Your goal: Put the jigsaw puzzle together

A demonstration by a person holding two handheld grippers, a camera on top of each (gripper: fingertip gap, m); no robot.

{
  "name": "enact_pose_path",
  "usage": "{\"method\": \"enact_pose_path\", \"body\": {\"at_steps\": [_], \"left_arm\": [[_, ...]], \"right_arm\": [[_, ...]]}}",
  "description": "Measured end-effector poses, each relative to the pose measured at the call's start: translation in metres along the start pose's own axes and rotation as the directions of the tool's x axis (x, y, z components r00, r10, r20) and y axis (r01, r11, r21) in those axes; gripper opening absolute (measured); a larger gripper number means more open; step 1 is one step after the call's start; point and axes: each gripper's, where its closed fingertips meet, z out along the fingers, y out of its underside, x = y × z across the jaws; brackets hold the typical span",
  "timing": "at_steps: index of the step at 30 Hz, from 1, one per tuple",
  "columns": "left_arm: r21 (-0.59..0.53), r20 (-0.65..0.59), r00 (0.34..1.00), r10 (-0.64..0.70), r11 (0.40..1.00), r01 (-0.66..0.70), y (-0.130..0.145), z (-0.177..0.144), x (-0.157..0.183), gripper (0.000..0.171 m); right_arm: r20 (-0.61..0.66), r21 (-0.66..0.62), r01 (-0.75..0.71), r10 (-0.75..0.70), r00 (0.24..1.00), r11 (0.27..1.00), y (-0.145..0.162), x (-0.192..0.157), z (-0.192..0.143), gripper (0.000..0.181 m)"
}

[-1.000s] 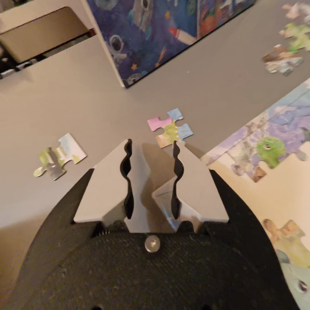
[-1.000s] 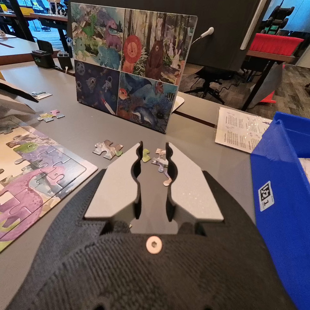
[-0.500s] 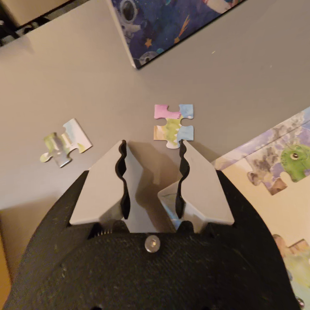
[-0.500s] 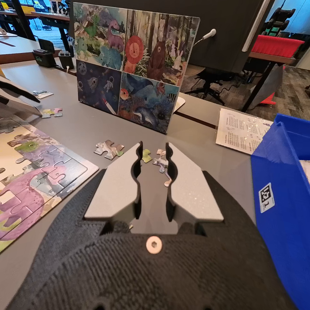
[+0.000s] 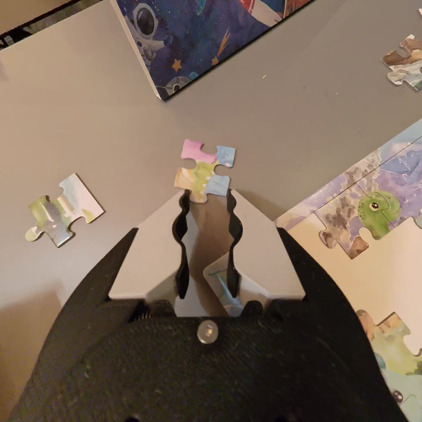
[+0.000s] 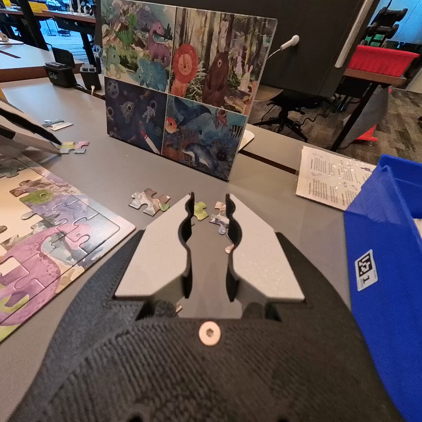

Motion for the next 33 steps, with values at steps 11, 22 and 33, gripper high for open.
{"method": "enact_pose_path", "body": {"at_steps": [11, 22, 33], "left_arm": [[0.054, 0.092, 0.992, 0.091, 0.994, -0.096, -0.008, -0.008, -0.01, 0.065], [0.077, -0.082, 0.978, 0.191, 0.98, -0.185, -0.013, 0.009, -0.027, 0.091], [0.05, -0.213, 0.951, 0.224, 0.975, -0.219, -0.006, 0.006, -0.016, 0.046]], "right_arm": [[0.001, -0.002, 0.008, -0.008, 1.0, 1.0, 0.0, -0.001, 0.001, 0.026], [0.01, -0.018, -0.004, 0.004, 1.0, 1.0, 0.006, -0.002, 0.004, 0.026], [0.01, -0.023, -0.037, 0.037, 0.999, 0.999, 0.012, 0.002, 0.007, 0.027]]}}
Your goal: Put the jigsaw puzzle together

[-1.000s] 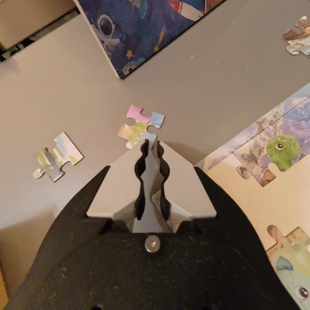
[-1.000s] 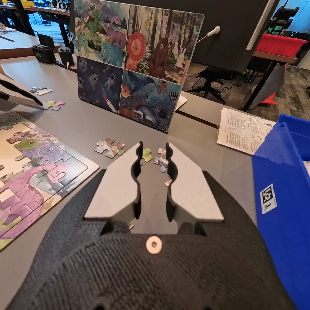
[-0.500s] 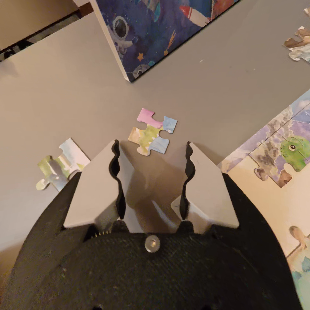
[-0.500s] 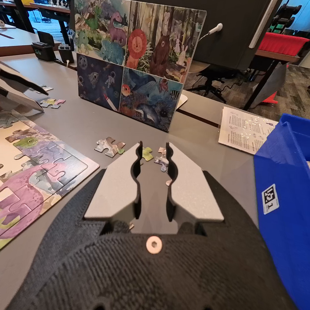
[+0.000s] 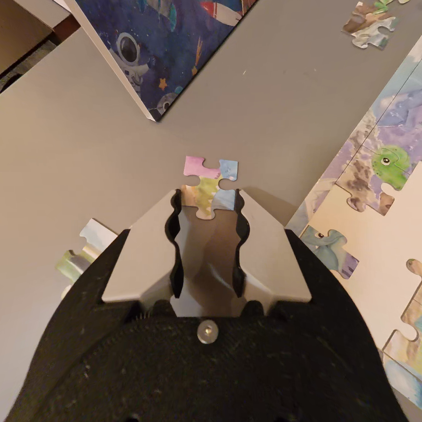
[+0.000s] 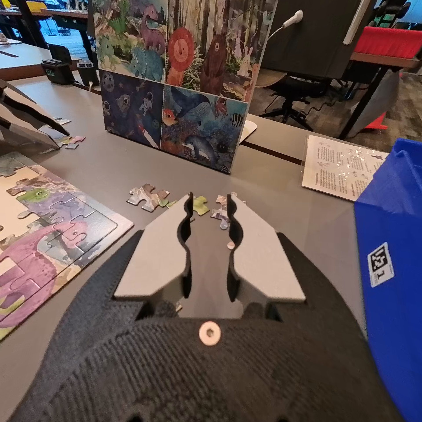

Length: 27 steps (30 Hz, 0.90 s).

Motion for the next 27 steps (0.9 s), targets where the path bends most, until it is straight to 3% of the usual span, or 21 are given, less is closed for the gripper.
{"method": "enact_pose_path", "body": {"at_steps": [5, 8, 10, 14, 16, 19, 22, 27], "left_arm": [[0.034, 0.004, 0.999, 0.048, 0.998, -0.048, -0.01, -0.007, 0.009, 0.046], [0.084, -0.036, 0.995, 0.088, 0.993, -0.085, -0.026, -0.019, 0.032, 0.045], [0.115, -0.108, 0.984, 0.142, 0.985, -0.129, -0.038, -0.027, 0.065, 0.045], [0.182, -0.289, 0.913, 0.289, 0.953, -0.244, -0.055, -0.031, 0.166, 0.045], [0.164, -0.353, 0.865, 0.358, 0.933, -0.319, -0.049, -0.024, 0.214, 0.046], [0.099, -0.345, 0.824, 0.448, 0.891, -0.443, -0.03, -0.006, 0.25, 0.046], [0.07, -0.359, 0.823, 0.441, 0.892, -0.447, -0.021, 0.002, 0.266, 0.046], [0.054, -0.329, 0.844, 0.424, 0.9, -0.432, -0.021, 0.004, 0.264, 0.046]], "right_arm": [[0.005, -0.01, 0.006, -0.006, 1.0, 1.0, 0.002, -0.002, 0.002, 0.028], [0.007, -0.009, 0.01, -0.01, 1.0, 1.0, 0.002, -0.003, 0.002, 0.028], [0.008, -0.017, 0.009, -0.009, 1.0, 1.0, 0.003, -0.003, 0.003, 0.028], [0.012, -0.023, 0.009, -0.009, 1.0, 1.0, 0.005, -0.004, 0.004, 0.028], [0.012, -0.018, 0.016, -0.016, 1.0, 1.0, 0.003, -0.005, 0.003, 0.028], [0.014, -0.01, 0.021, -0.021, 1.0, 1.0, 0.0, -0.006, 0.002, 0.028], [0.02, -0.004, 0.025, -0.025, 0.999, 1.0, -0.002, -0.009, 0.001, 0.028], [0.025, -0.013, 0.04, -0.04, 0.999, 0.999, -0.001, -0.012, 0.003, 0.028]]}}
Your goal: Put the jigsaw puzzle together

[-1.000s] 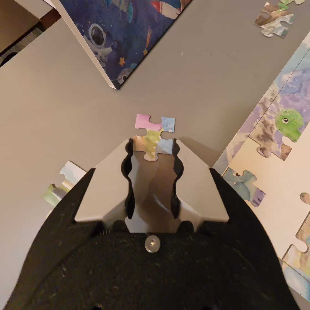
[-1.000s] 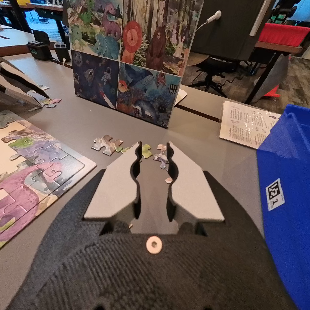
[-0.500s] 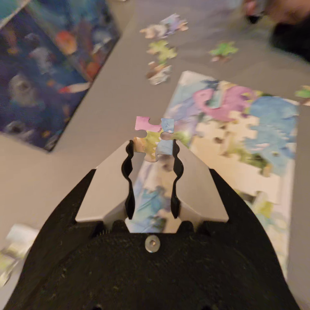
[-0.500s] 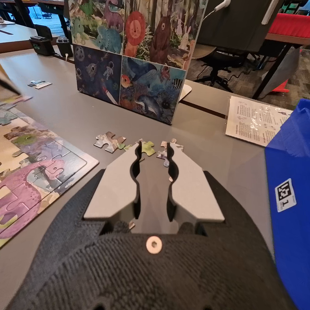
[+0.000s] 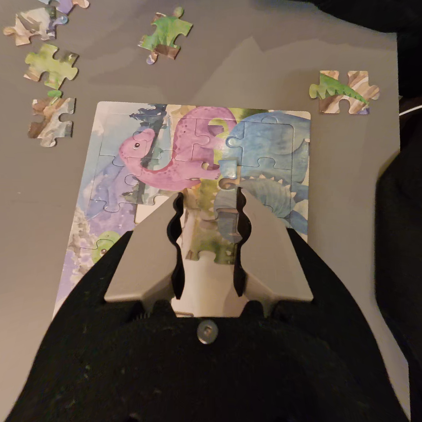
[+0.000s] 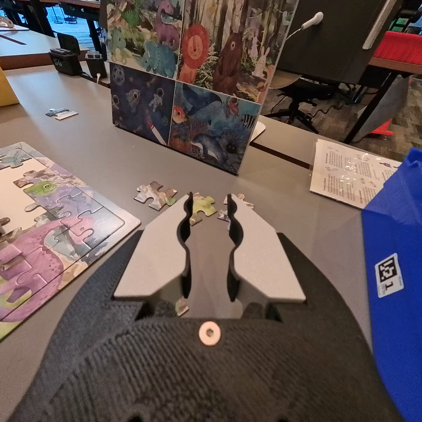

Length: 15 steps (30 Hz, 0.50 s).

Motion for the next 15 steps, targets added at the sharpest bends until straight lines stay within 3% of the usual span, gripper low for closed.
{"method": "enact_pose_path", "body": {"at_steps": [15], "left_arm": [[-0.018, -0.022, 1.0, 0.008, 1.0, -0.008, 0.0045, 0.0041, 0.004, 0.049]], "right_arm": [[0.01, -0.015, 0.003, -0.003, 1.0, 1.0, 0.0028, -0.0029, 0.0026, 0.028]]}}
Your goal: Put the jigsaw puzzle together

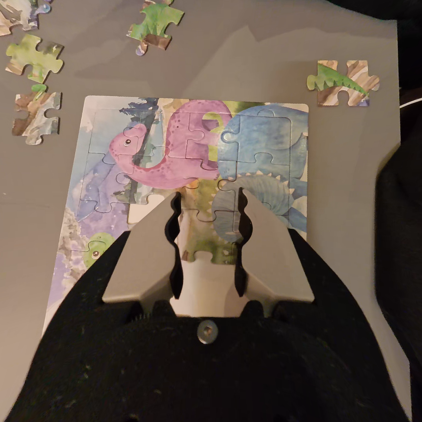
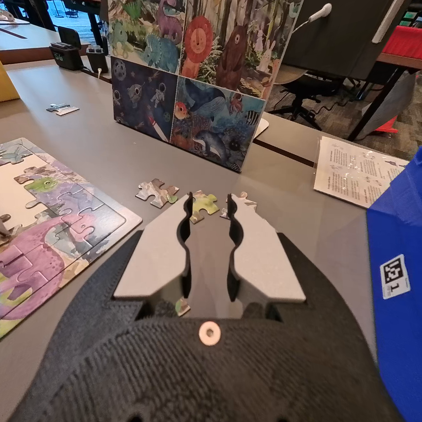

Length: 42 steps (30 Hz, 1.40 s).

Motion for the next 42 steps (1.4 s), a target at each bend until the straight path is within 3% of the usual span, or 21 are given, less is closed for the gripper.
{"method": "enact_pose_path", "body": {"at_steps": [21, 25, 27, 29, 31, 37, 42], "left_arm": [[0.001, 0.008, 1.0, -0.019, 1.0, 0.019, -0.001, 0.002, -0.001, 0.043], [0.025, -0.002, 1.0, -0.024, 0.999, 0.024, -0.005, -0.001, 0.0, 0.047], [0.054, -0.026, 0.999, -0.043, 0.998, 0.044, -0.008, -0.006, 0.0, 0.047], [0.082, -0.043, 0.998, -0.055, 0.995, 0.059, -0.01, -0.011, -0.002, 0.046], [0.095, -0.059, 0.996, -0.06, 0.993, 0.066, -0.009, -0.014, -0.004, 0.039], [0.037, -0.048, 0.998, -0.045, 0.998, 0.047, 0.003, -0.007, -0.007, 0.03], [0.013, -0.024, 1.0, -0.019, 1.0, 0.019, 0.008, -0.003, -0.009, 0.023]], "right_arm": [[0.008, -0.011, 0.025, -0.025, 1.0, 1.0, 0.0, -0.006, 0.002, 0.03], [0.126, 0.022, 0.064, -0.067, 0.99, 0.998, -0.008, -0.031, 0.0, 0.033], [0.339, 0.034, 0.112, -0.117, 0.934, 0.993, -0.008, -0.076, -0.004, 0.029], [0.556, 0.02, 0.179, -0.16, 0.816, 0.984, 0.001, -0.127, -0.015, 0.02], [0.671, -0.01, 0.276, -0.199, 0.715, 0.961, 0.018, -0.165, -0.019, 0.011], [0.85, -0.029, 0.428, -0.203, 0.487, 0.903, 0.055, -0.236, -0.034, 0.001], [0.847, -0.085, 0.487, -0.194, 0.495, 0.869, 0.073, -0.234, -0.03, 0.001]]}}
